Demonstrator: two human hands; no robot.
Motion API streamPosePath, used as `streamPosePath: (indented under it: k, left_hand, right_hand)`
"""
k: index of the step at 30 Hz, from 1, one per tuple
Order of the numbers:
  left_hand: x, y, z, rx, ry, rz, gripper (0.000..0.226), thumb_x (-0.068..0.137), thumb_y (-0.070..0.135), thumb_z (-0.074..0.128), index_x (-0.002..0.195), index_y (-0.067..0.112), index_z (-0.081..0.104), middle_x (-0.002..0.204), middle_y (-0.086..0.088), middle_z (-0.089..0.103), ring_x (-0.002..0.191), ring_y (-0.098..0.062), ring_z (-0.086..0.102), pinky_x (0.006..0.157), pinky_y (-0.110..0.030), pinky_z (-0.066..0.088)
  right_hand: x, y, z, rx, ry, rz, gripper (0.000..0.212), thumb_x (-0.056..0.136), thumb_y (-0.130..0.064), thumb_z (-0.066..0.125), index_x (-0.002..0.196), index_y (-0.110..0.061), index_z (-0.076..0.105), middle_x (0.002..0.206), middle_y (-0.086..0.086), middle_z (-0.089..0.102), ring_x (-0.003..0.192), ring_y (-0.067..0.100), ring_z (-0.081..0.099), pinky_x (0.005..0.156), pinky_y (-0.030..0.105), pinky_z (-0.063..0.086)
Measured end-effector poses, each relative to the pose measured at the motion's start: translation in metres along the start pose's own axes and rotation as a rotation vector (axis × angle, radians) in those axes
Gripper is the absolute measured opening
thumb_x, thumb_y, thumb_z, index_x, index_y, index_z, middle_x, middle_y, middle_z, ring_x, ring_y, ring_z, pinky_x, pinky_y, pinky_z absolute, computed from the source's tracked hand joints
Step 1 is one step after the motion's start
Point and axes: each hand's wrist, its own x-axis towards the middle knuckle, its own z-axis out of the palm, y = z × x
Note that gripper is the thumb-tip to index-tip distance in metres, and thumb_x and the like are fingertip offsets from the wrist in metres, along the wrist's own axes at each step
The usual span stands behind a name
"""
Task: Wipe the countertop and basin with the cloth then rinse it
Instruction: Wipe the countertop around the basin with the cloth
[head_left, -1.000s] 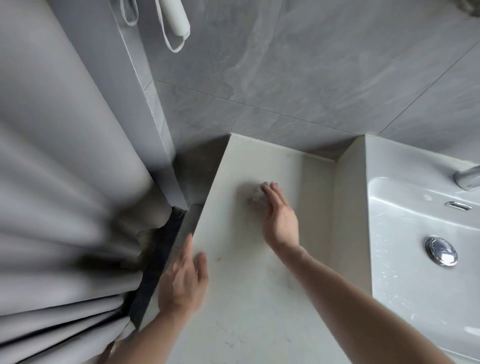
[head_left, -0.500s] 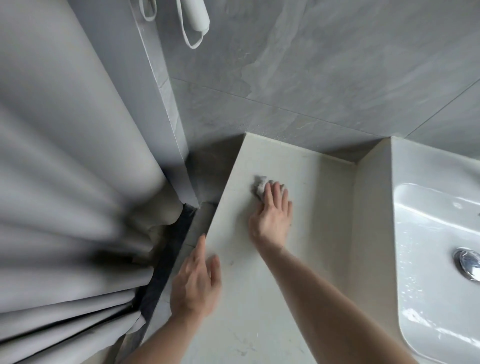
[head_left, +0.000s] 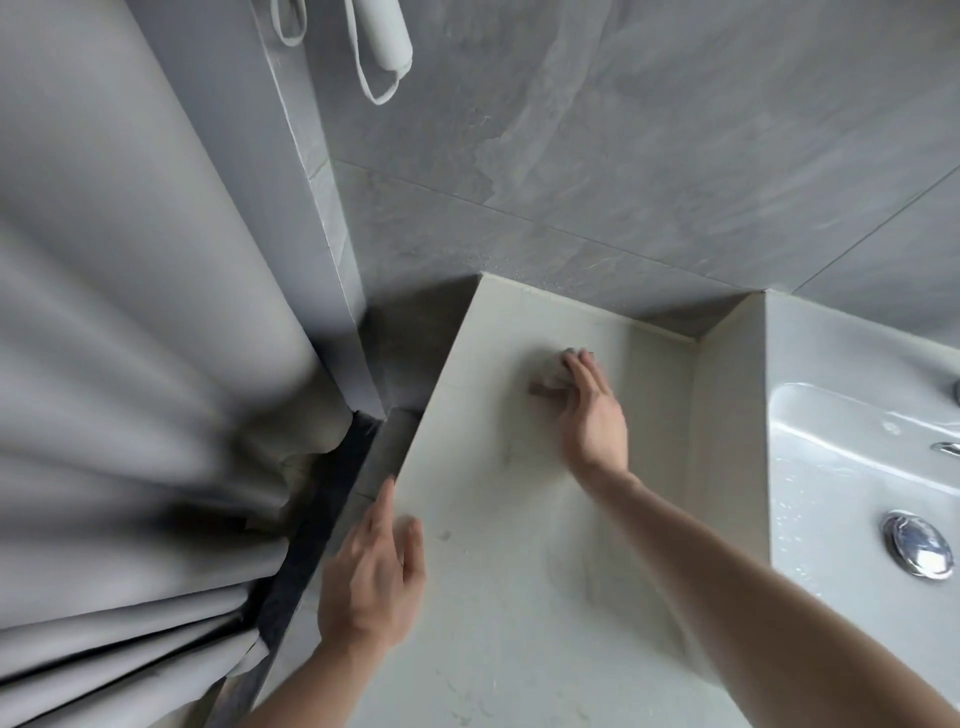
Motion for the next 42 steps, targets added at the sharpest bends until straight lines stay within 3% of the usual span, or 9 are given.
streamPosePath:
  k: [5, 9, 15, 21, 24, 27, 31, 35, 42]
  left_hand:
    - [0.001, -0.001, 0.001, 0.0, -0.015, -0.009, 0.061, 0.101, 0.044, 0.04, 0.158, 0.027, 0.027, 0.151, 0.004, 0.051, 0.129, -0.021, 0.056, 0.097, -0.037, 0.048]
    - [0.002, -0.001, 0.002, 0.006, -0.016, -0.014, 0.06, 0.101, 0.044, 0.039, 0.158, 0.028, 0.026, 0.15, 0.004, 0.051, 0.13, -0.021, 0.056, 0.097, -0.037, 0.047]
    - [0.003, -0.001, 0.003, 0.009, -0.021, -0.028, 0.062, 0.101, 0.047, 0.035, 0.159, 0.034, 0.018, 0.154, 0.009, 0.046, 0.134, -0.019, 0.051, 0.102, -0.036, 0.044]
    - [0.002, 0.0, 0.003, 0.025, -0.009, -0.033, 0.062, 0.101, 0.049, 0.033, 0.159, 0.035, 0.018, 0.157, 0.011, 0.042, 0.137, -0.015, 0.048, 0.104, -0.033, 0.042]
    - [0.003, 0.001, 0.002, 0.027, -0.014, -0.035, 0.062, 0.101, 0.049, 0.033, 0.159, 0.033, 0.019, 0.157, 0.012, 0.042, 0.136, -0.015, 0.049, 0.103, -0.033, 0.043]
    - [0.002, 0.002, 0.001, 0.022, -0.021, -0.033, 0.061, 0.101, 0.048, 0.034, 0.159, 0.033, 0.021, 0.156, 0.011, 0.044, 0.135, -0.016, 0.051, 0.101, -0.034, 0.044]
    - [0.002, 0.001, 0.001, 0.026, -0.031, -0.031, 0.061, 0.101, 0.047, 0.034, 0.158, 0.031, 0.023, 0.154, 0.009, 0.046, 0.134, -0.017, 0.052, 0.101, -0.035, 0.045]
    - [0.002, 0.0, 0.002, 0.026, -0.037, -0.034, 0.061, 0.101, 0.047, 0.034, 0.159, 0.032, 0.021, 0.154, 0.009, 0.046, 0.135, -0.017, 0.051, 0.102, -0.036, 0.044]
    - [0.003, 0.0, 0.004, 0.037, -0.034, -0.034, 0.062, 0.101, 0.048, 0.033, 0.159, 0.031, 0.018, 0.155, 0.008, 0.045, 0.137, -0.016, 0.049, 0.105, -0.033, 0.041]
  right_hand:
    - [0.024, 0.07, -0.033, -0.242, 0.037, 0.224, 0.057, 0.099, -0.017, 0.032, 0.153, -0.004, 0.042, 0.163, 0.018, 0.036, 0.152, 0.037, 0.028, 0.126, 0.042, 0.021]
    - [0.014, 0.046, -0.004, -0.343, 0.113, 0.317, 0.067, 0.092, -0.033, 0.031, 0.157, -0.018, 0.038, 0.167, 0.007, 0.031, 0.152, 0.036, 0.027, 0.122, 0.049, 0.02]
    - [0.016, -0.033, 0.048, -0.304, -0.063, 0.122, 0.076, 0.086, -0.03, 0.036, 0.161, -0.021, 0.031, 0.171, 0.005, 0.022, 0.157, 0.034, 0.017, 0.126, 0.047, 0.011]
    - [-0.011, -0.102, 0.093, -0.082, -0.234, -0.162, 0.068, 0.091, -0.005, 0.042, 0.157, -0.02, 0.042, 0.169, 0.001, 0.028, 0.159, 0.023, 0.017, 0.13, 0.037, 0.008]
    - [-0.007, -0.095, 0.079, 0.07, -0.261, -0.178, 0.063, 0.091, -0.003, 0.047, 0.152, -0.02, 0.05, 0.164, 0.001, 0.039, 0.154, 0.018, 0.03, 0.127, 0.025, 0.016]
    - [0.014, -0.061, 0.044, 0.154, -0.142, -0.105, 0.062, 0.09, 0.001, 0.044, 0.149, -0.015, 0.054, 0.16, 0.006, 0.045, 0.15, 0.017, 0.037, 0.123, 0.019, 0.021]
    - [0.053, 0.017, -0.011, 0.039, 0.109, 0.131, 0.057, 0.085, -0.011, 0.037, 0.136, -0.006, 0.063, 0.149, 0.015, 0.056, 0.142, 0.027, 0.047, 0.117, 0.033, 0.037]
    - [0.072, 0.077, -0.04, -0.233, 0.077, 0.312, 0.056, 0.097, -0.014, 0.04, 0.151, 0.0, 0.041, 0.161, 0.021, 0.036, 0.15, 0.037, 0.03, 0.125, 0.041, 0.02]
    - [0.08, 0.031, 0.014, -0.317, 0.114, 0.351, 0.065, 0.097, -0.032, 0.044, 0.159, -0.015, 0.033, 0.167, 0.01, 0.028, 0.152, 0.04, 0.022, 0.123, 0.054, 0.013]
